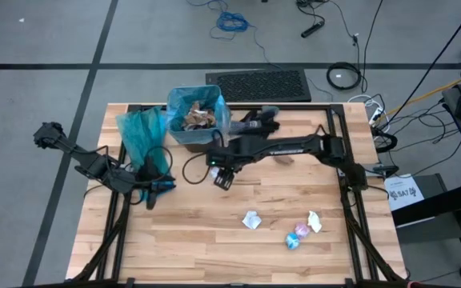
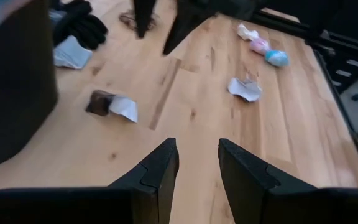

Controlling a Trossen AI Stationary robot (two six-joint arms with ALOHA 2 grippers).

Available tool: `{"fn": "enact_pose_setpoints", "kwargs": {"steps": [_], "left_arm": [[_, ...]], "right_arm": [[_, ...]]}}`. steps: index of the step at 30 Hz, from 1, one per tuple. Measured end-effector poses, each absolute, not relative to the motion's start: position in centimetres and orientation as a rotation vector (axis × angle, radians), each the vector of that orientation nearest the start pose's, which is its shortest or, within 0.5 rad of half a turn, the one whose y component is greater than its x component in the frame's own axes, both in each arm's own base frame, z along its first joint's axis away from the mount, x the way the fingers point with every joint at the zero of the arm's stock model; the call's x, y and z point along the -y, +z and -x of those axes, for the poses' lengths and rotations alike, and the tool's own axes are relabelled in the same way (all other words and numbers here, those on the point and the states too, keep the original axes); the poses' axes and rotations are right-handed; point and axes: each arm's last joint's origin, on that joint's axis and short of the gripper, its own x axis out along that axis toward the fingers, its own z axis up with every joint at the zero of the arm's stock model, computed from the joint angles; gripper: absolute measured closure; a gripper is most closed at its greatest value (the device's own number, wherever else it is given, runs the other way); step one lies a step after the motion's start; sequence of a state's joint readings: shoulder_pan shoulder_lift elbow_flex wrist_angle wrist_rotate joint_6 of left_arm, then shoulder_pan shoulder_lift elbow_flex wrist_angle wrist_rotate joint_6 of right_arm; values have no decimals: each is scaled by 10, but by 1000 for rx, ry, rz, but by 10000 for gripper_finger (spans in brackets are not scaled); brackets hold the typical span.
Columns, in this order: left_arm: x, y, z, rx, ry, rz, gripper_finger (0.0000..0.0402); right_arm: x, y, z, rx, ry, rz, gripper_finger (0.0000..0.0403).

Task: Place trash/remove bag and relplace
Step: Put the white cardboard into the trash bin

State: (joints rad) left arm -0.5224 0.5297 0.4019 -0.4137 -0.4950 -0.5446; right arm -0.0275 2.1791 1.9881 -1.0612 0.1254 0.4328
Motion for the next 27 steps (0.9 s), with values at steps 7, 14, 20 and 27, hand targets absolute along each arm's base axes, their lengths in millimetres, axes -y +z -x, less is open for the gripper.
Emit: {"fn": "enact_pose_setpoints", "kwargs": {"steps": [7, 14, 20, 27], "left_arm": [[50, 217, -113, -467, 93, 272, 281], [49, 216, -113, -475, 95, 269, 281], [49, 215, -112, -480, 115, 284, 281], [48, 216, -112, -474, 126, 282, 281]], "right_arm": [[32, 212, -472, -1161, -371, -350, 165], [49, 192, -482, -1144, -371, -331, 160], [61, 179, -487, -1131, -385, -343, 160], [67, 162, -490, -1143, -401, -348, 162]]}}
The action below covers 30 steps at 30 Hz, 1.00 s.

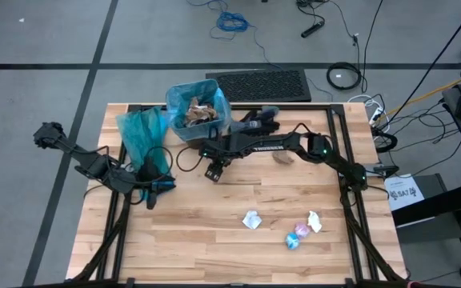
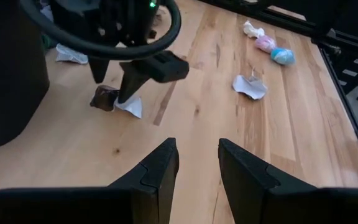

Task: Place trash/remove bag and relplace
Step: Put the white cardboard into the trash bin

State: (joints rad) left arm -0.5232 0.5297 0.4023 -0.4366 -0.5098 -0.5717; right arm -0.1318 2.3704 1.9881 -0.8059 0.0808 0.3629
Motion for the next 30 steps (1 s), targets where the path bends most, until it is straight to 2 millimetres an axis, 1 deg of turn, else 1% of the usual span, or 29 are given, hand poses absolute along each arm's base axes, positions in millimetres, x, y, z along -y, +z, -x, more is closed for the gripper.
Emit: {"fn": "enact_pose_setpoints", "kwargs": {"steps": [2, 5, 7, 9, 10, 11, 12, 13, 16, 18, 21, 23, 25, 28, 30], "left_arm": [[48, 215, -112, -475, 127, 282, 281], [48, 216, -112, -472, 131, 281, 281], [48, 216, -112, -468, 139, 281, 281], [48, 216, -112, -464, 147, 278, 281], [48, 216, -112, -464, 149, 278, 281], [48, 216, -112, -463, 150, 278, 281], [48, 216, -112, -462, 152, 277, 281], [48, 216, -112, -462, 152, 277, 281], [48, 216, -112, -463, 153, 273, 281], [47, 216, -112, -461, 156, 272, 281], [47, 216, -112, -456, 170, 265, 281], [47, 216, -112, -451, 179, 256, 281], [46, 216, -112, -448, 187, 253, 281], [46, 216, -112, -450, 191, 250, 281], [46, 216, -112, -451, 192, 249, 281]], "right_arm": [[67, 158, -491, -1153, -411, -355, 173], [67, 151, -490, -1178, -422, -365, 216], [63, 150, -487, -1214, -423, -360, 264], [57, 151, -485, -1244, -430, -359, 323], [53, 153, -482, -1271, -428, -368, 356], [47, 157, -480, -1281, -417, -376, 379], [41, 164, -478, -1285, -400, -382, 389], [34, 170, -476, -1289, -387, -379, 390], [16, 199, -470, -1256, -349, -358, 390], [6, 219, -464, -1221, -331, -358, 398], [-1, 255, -455, -1120, -322, -364, 400], [-2, 280, -448, -1034, -330, -362, 400], [2, 303, -444, -930, -328, -362, 401], [15, 334, -440, -759, -315, -341, 402], [28, 350, -440, -650, -307, -330, 402]]}}
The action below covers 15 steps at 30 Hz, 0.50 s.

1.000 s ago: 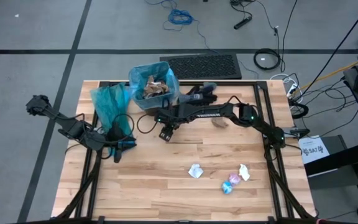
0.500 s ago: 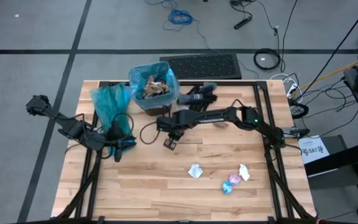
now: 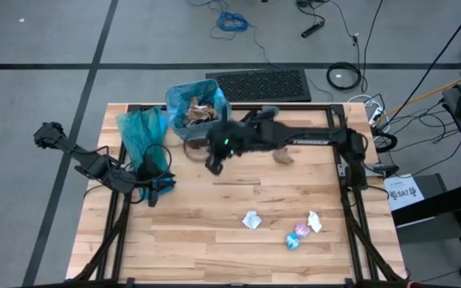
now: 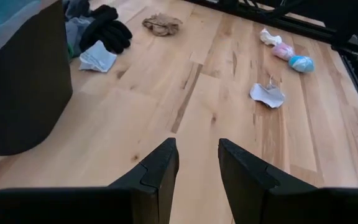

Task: Place trash/remove bag and relplace
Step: Put the white cardboard into the trash bin

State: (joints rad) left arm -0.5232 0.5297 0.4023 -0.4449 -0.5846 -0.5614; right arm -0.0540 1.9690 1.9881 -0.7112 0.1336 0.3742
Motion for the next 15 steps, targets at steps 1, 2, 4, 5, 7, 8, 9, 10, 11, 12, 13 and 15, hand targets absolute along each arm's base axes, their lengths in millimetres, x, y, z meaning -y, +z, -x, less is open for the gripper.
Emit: {"fn": "enact_pose_setpoints", "kwargs": {"steps": [1, 2, 4, 5, 7, 8, 9, 10, 11, 12, 13, 15], "left_arm": [[46, 216, -112, -450, 192, 249, 281], [46, 216, -112, -450, 192, 250, 281], [47, 217, -113, -438, 189, 259, 281], [47, 217, -113, -432, 187, 264, 281], [47, 218, -113, -428, 187, 270, 281], [47, 218, -113, -427, 188, 277, 281], [47, 218, -113, -421, 191, 298, 281], [47, 219, -114, -412, 194, 329, 281], [47, 219, -114, -408, 199, 356, 281], [47, 219, -114, -408, 203, 371, 281], [47, 219, -114, -407, 205, 383, 281], [47, 219, -114, -404, 204, 387, 281]], "right_arm": [[35, 356, -440, -601, -310, -328, 402], [42, 360, -441, -552, -314, -325, 402], [58, 366, -443, -481, -333, -320, 402], [65, 369, -444, -446, -343, -320, 401], [82, 371, -444, -396, -370, -321, 401], [90, 371, -445, -375, -384, -324, 401], [98, 371, -446, -356, -398, -329, 401], [105, 370, -446, -341, -414, -340, 399], [113, 369, -446, -328, -431, -357, 397], [120, 369, -445, -315, -444, -378, 394], [126, 369, -444, -304, -452, -395, 390], [138, 369, -441, -297, -444, -420, 378]]}}
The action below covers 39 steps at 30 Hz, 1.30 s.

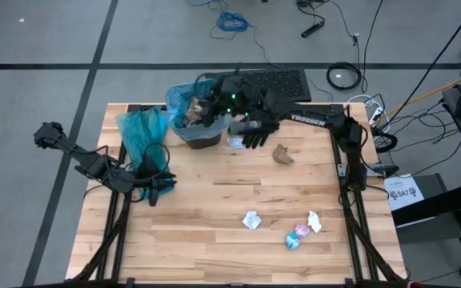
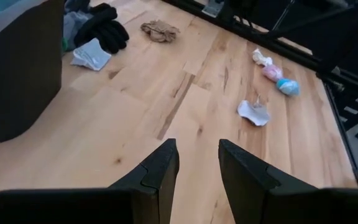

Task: Place trash/remove bag and relplace
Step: Put the white cardboard into the trash bin

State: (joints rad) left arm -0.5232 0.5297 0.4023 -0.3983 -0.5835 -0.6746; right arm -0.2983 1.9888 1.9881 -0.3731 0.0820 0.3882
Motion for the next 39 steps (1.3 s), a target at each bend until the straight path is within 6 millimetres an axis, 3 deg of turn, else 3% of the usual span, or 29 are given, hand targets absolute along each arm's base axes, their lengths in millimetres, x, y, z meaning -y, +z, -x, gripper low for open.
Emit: {"fn": "enact_pose_setpoints", "kwargs": {"steps": [8, 17, 23, 27, 30, 34, 37, 39], "left_arm": [[46, 222, -115, -359, 245, 390, 281], [45, 222, -115, -331, 301, 376, 281], [44, 222, -115, -326, 310, 374, 281], [44, 222, -115, -324, 314, 374, 281], [45, 221, -116, -331, 317, 368, 281], [45, 221, -116, -330, 316, 369, 281], [45, 222, -116, -320, 314, 378, 281], [46, 223, -117, -314, 313, 384, 281]], "right_arm": [[162, 368, -433, -309, -398, -445, 304], [170, 370, -431, -295, -400, -414, 242], [182, 375, -427, -253, -324, -378, 232], [186, 371, -425, -273, -477, -387, 235], [188, 372, -426, -257, -362, -413, 239], [187, 369, -427, -258, -398, -454, 243], [188, 369, -426, -277, -302, -433, 243], [191, 365, -423, -309, -425, -437, 243]]}}
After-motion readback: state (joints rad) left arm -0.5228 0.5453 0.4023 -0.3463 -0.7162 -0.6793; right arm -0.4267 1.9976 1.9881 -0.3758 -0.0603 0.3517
